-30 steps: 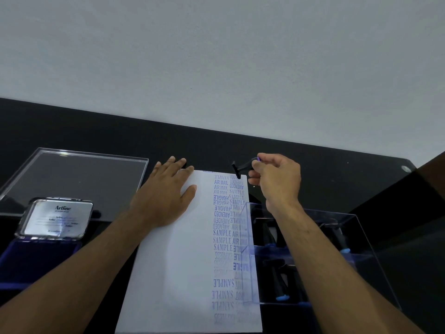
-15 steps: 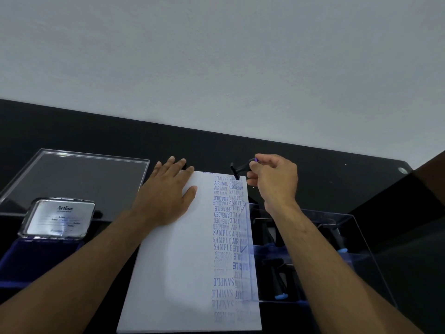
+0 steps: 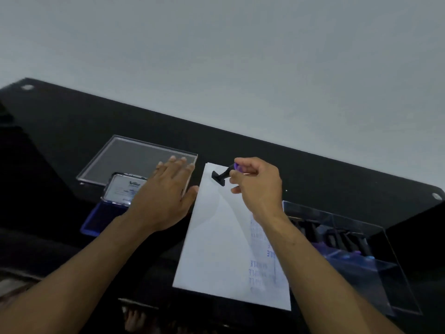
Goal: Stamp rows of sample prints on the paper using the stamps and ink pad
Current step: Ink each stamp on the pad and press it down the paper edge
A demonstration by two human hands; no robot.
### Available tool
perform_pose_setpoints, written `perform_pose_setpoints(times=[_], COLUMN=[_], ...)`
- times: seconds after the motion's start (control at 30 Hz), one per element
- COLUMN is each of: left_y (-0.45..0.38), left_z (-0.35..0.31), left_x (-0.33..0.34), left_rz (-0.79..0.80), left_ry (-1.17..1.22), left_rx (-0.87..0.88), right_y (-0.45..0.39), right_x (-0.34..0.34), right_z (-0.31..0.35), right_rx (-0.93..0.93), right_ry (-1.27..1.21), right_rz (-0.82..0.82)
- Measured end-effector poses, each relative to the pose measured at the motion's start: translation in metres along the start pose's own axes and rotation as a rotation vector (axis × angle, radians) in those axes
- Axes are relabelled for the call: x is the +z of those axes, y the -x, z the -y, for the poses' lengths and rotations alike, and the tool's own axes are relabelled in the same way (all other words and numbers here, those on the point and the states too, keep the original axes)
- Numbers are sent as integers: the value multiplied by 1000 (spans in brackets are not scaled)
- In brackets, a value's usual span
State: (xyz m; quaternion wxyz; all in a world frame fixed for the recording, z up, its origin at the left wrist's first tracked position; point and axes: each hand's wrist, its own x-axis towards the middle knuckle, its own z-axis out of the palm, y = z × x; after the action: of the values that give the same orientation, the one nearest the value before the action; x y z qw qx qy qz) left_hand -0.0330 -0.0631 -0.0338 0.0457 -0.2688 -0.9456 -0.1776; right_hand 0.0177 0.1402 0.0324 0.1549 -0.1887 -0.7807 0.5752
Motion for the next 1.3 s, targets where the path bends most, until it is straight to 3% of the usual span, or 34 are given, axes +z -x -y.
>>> perform_pose_setpoints(times=[0.2,0.5,0.77,1.3], left_y=[76,148,166,166], left_z=[50,106,125,128], left_x=[-24,-32,-33,-29], left_rz=[-79,-85,-50,-52], left_ry=[7,-39,-107,-148], left_rx=[-113,-243,-288,-305], right_y=[52,110,126,121], right_x=[66,128,153,162], right_z=[0,19,32,32], right_rx=[-165,-299,-451,-542], right_ry=[183,260,390,647], right_rz=[136,253,296,393])
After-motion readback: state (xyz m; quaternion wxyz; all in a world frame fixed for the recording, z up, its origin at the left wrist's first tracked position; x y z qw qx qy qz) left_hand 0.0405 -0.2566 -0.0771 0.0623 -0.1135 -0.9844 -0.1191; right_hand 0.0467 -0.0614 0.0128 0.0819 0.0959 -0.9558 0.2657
